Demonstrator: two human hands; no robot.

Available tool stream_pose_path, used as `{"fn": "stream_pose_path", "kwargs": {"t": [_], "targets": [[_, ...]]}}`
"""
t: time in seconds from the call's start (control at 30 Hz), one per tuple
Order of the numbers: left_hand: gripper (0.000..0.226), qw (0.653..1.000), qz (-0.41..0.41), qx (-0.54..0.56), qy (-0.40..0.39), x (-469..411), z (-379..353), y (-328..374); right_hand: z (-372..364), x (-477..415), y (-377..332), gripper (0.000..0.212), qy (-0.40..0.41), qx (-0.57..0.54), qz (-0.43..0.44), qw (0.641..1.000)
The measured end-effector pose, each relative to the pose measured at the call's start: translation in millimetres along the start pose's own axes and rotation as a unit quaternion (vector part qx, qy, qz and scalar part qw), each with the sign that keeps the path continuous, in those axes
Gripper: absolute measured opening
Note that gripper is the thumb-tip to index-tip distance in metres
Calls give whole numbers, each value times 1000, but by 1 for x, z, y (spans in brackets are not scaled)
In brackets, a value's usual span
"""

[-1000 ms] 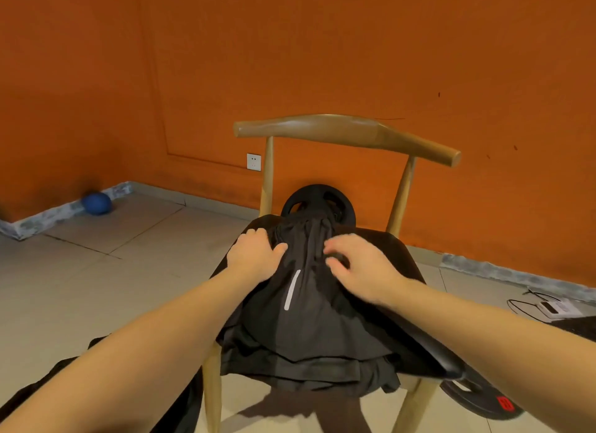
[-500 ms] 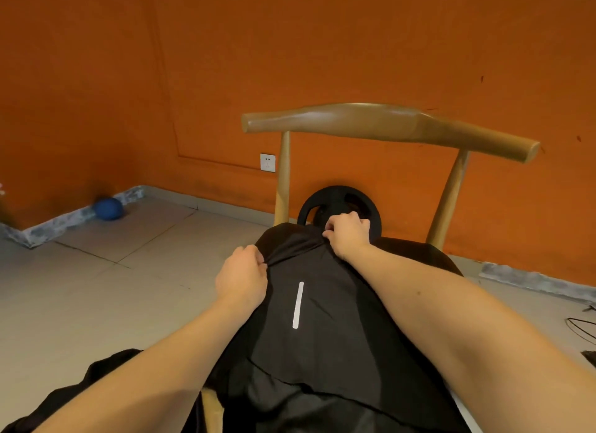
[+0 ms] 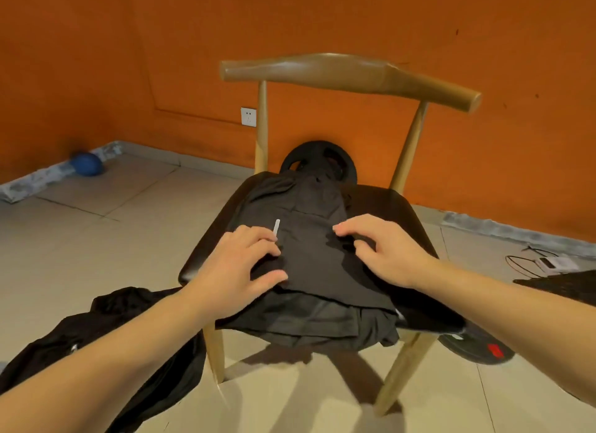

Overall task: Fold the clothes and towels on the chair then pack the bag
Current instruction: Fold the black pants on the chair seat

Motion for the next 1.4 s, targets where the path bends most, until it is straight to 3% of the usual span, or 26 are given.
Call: {"fn": "stream_pose_path", "kwargs": {"t": [0.13,0.23,0.3,0.5,0.6,0.73,0.87,0.97,1.1,1.17,1.3,1.4], "targets": [[112,980,-26,-126,-152,39,-23,16,-9,76,-11,76,-132,106,121,978],[116,959,-47,-241,-141,46,-48,4,-33,97,-14,112,-171,271,134,938],[112,953,-49,-275,-117,47,-57,-2,-55,101,-11,120,-153,346,114,919],[81,982,-3,-188,9,34,-47,1,-67,79,-8,88,-14,287,84,954],[59,983,-35,-183,2,31,-44,-3,-60,70,0,68,-13,229,100,968],[47,984,-34,-175,-16,28,-34,-5,-46,73,-4,59,42,205,88,974],[33,986,-4,-156,-57,27,-24,8,-32,81,-21,45,36,222,59,973],[27,988,1,-131,-82,35,-15,25,-23,93,-30,28,-18,188,42,981],[4,990,18,-79,-113,43,6,54,-4,106,-46,23,-92,83,-17,992],[13,990,59,-27,-128,39,22,65,11,103,-54,24,-105,7,-63,992],[6,980,119,89,-133,7,59,63,48,61,-53,6,-77,-98,-102,987],[3,977,144,112,-114,-42,79,48,66,9,-37,16,-14,-174,-155,972]]}}
Point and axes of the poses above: each hand's wrist, its own x-axis away from the middle knuckle, its own z-axis out of the back of the hand, y = z × x, the point moved 1 cm from there along -x, towards the middle knuckle, and after that the axes turned 4 degrees about -y, right-handed, at the moved point
